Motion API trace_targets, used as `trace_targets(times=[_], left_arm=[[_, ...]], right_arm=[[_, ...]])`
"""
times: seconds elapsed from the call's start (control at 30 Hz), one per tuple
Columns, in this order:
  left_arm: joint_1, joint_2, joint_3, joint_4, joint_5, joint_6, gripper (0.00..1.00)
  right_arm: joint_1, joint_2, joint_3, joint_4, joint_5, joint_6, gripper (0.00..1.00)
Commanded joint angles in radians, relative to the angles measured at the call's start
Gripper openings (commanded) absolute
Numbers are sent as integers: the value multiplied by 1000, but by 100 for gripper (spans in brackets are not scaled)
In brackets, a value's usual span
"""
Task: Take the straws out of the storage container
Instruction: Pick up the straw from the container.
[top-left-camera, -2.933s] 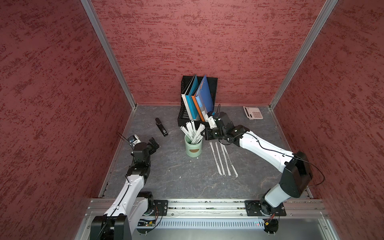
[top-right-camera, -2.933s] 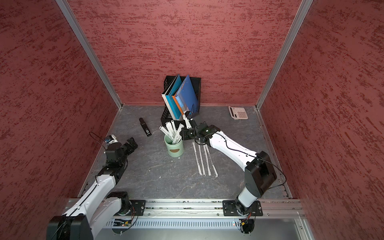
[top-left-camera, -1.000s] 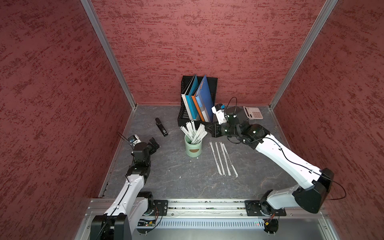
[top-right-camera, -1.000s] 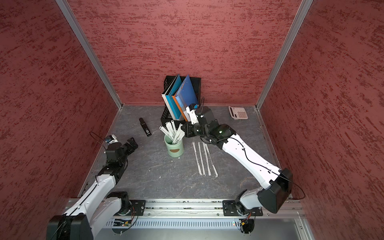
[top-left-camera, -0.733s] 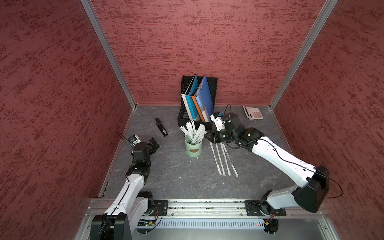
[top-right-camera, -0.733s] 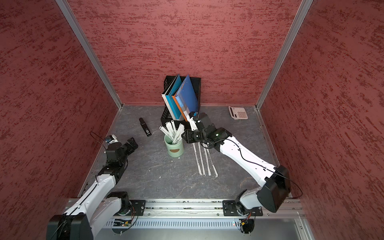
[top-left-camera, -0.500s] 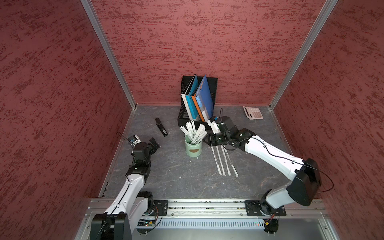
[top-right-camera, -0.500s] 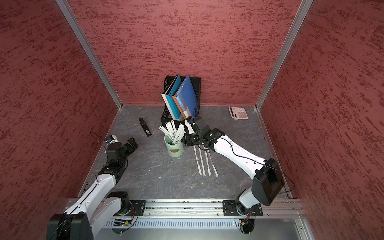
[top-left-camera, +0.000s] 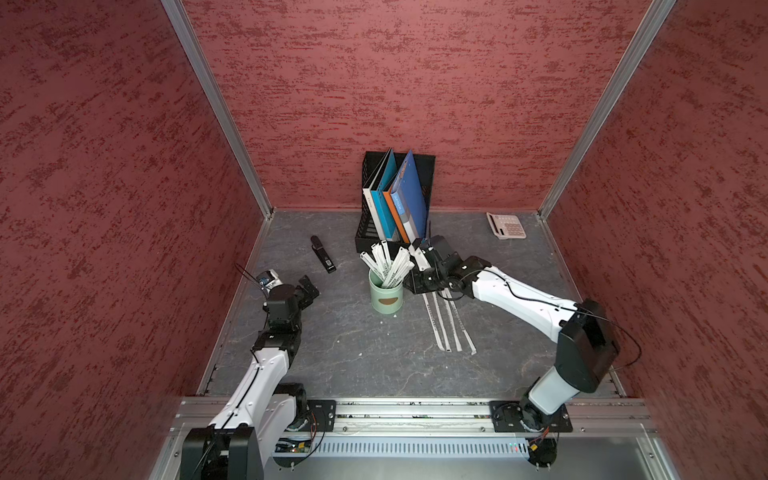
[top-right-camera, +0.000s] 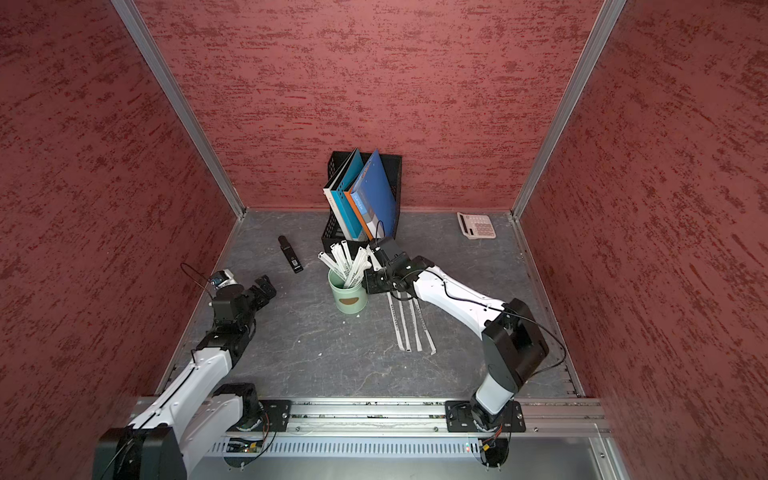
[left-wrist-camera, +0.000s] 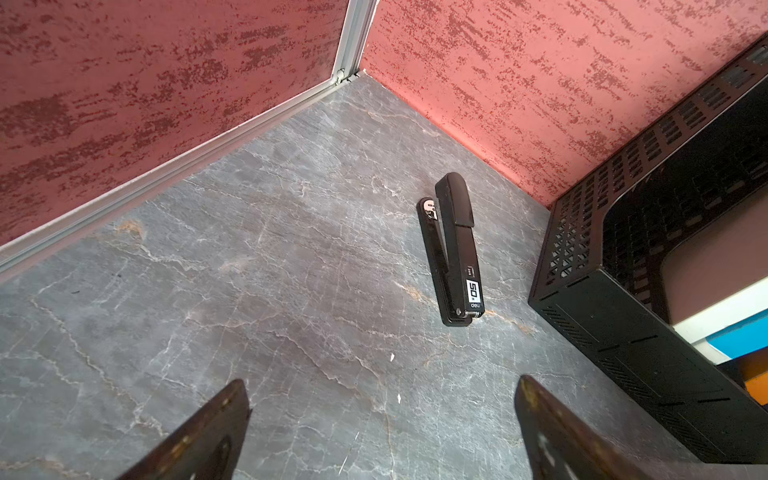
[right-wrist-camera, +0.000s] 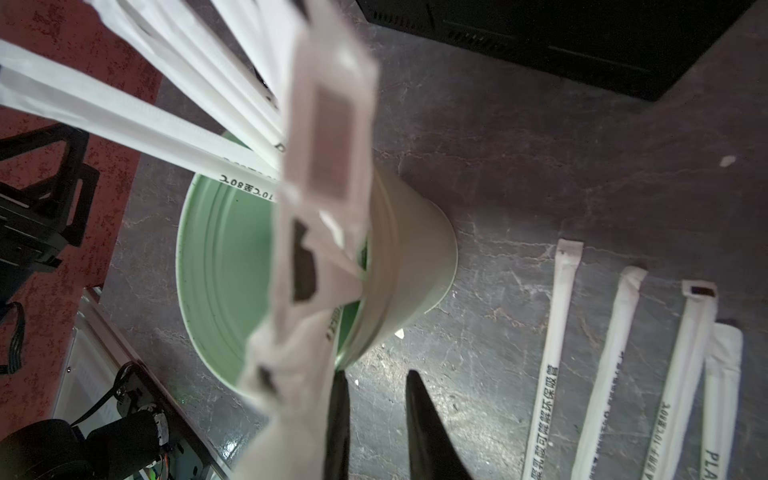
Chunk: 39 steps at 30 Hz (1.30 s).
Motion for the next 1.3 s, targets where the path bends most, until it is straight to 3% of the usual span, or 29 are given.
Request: trace_targets(times=[0.0, 0.4, 0.93, 1.27], left_arm=[[8, 2, 29, -7, 3, -5, 99], [8, 4, 30, -7, 4, -5, 100], [8, 4, 30, -8, 4, -5, 99], [9, 2, 29, -7, 5, -6, 100]], right_arm=[[6, -3, 43, 18, 9, -8, 21], [6, -65, 40, -4, 1, -6, 21], [6, 19, 113, -8, 1, -28, 20], [6, 27, 129, -11, 7, -40, 8]])
